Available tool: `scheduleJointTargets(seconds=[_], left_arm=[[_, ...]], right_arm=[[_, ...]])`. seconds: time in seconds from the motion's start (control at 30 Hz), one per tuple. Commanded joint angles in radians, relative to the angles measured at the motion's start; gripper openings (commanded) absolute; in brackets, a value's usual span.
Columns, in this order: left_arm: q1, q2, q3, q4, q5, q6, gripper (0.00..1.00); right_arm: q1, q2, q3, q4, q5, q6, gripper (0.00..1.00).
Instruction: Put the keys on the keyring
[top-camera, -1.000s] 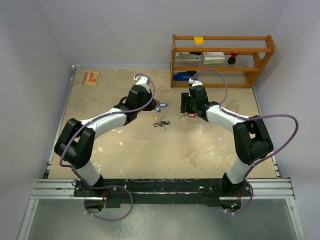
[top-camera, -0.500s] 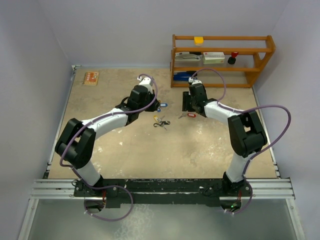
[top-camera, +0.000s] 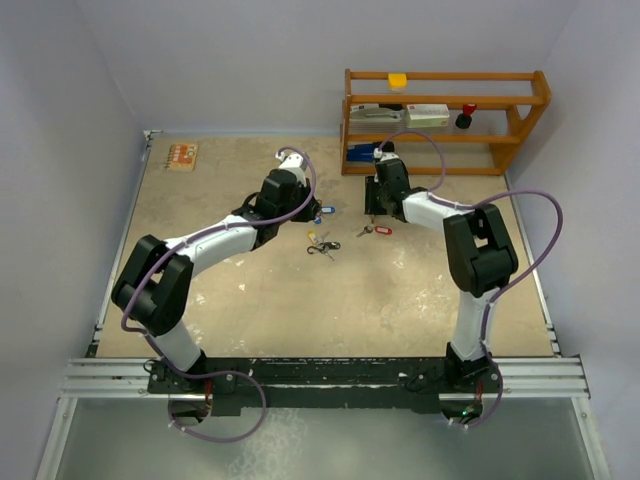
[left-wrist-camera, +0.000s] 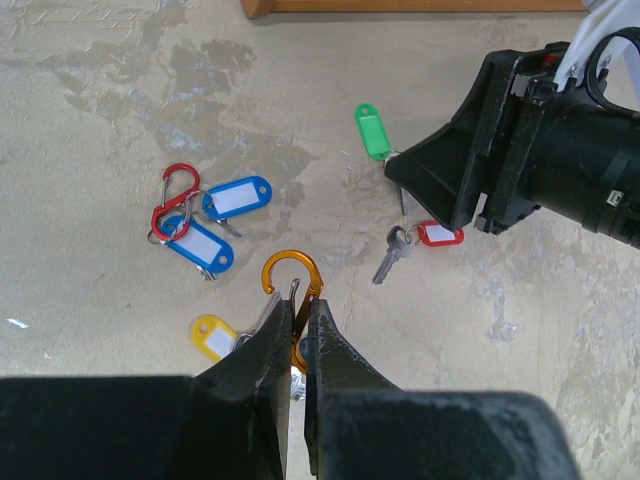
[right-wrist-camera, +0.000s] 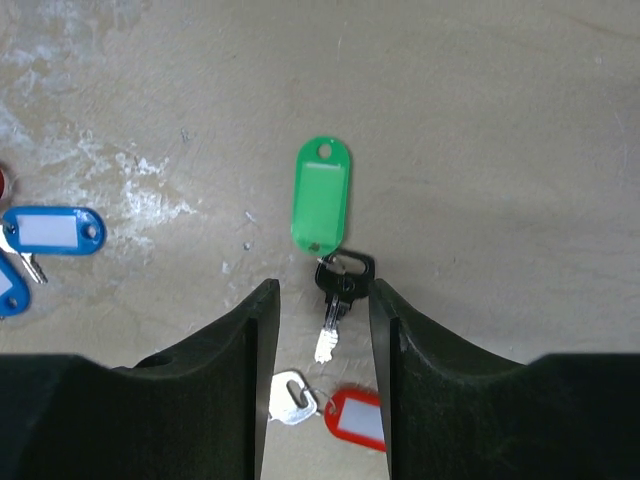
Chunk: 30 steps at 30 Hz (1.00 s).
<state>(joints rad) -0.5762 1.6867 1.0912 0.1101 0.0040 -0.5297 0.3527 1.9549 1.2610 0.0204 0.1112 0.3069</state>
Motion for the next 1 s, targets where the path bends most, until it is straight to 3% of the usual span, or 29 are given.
scheduleJointTargets(seconds=[0.0, 0.27, 0.97], left_arm=[[-0.001, 0.002, 0.044, 0.031, -0.007, 0.022, 0.00], [-0.001, 0.011, 0.047, 0.032, -0.004, 0.024, 0.00], [-0.001, 0.015, 0.045, 0.029, -0.008, 0.023, 0.00]], right_arm=[[-0.014, 0.015, 0.072, 0.018, -0.015, -0.029, 0.44], [-0.024, 0.061, 0.123, -0.001, -0.031, -0.046, 0.41], [-0.026, 0.053, 0.072, 0.001, -0.061, -0.042, 0.36]])
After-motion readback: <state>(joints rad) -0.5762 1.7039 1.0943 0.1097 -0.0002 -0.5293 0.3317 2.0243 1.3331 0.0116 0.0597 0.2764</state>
